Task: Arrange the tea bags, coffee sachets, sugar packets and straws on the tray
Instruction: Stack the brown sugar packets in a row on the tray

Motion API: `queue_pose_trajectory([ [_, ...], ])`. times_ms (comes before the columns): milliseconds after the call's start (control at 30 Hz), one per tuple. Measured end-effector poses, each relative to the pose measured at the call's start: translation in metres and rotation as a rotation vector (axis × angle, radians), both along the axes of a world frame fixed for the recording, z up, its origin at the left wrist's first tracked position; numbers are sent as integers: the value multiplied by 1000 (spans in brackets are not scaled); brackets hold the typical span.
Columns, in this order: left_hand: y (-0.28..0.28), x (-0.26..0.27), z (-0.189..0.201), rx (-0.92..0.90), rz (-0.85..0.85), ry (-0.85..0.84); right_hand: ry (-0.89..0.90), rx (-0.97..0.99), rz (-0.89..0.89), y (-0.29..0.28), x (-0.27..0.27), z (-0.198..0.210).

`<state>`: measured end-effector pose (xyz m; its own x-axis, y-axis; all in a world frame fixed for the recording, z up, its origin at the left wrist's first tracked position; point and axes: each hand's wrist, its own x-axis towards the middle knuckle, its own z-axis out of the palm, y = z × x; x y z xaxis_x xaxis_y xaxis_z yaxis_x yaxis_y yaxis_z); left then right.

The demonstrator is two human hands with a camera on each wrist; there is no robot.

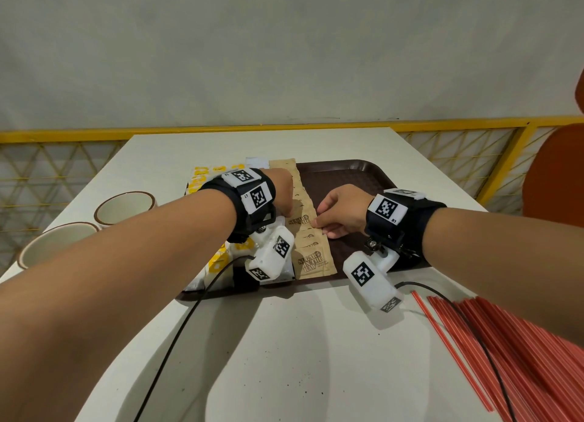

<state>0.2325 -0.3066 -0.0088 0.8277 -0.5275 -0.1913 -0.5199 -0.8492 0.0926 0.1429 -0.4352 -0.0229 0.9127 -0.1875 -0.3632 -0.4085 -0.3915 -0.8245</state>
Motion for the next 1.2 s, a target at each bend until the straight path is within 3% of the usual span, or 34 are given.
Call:
queue_pose_trajectory([
  [267,2,-3,7,-116,-17,50,-101,-15,-43,-2,0,-1],
  [533,2,-8,5,-59,-90,132,-127,0,-55,-3,2,-3],
  [733,0,-10,5,-66,-133,142,-133,-156,-74,2,6,-5],
  [867,1,-10,4,-87,-120,133,-85,-221,-29,3,7,-2],
  [1033,2,-7,4,-70,-84,112,21,-132,23,1,5,6],
  [1200,1,-7,3,-79,-42,114,13,-93,10,0,4,5],
])
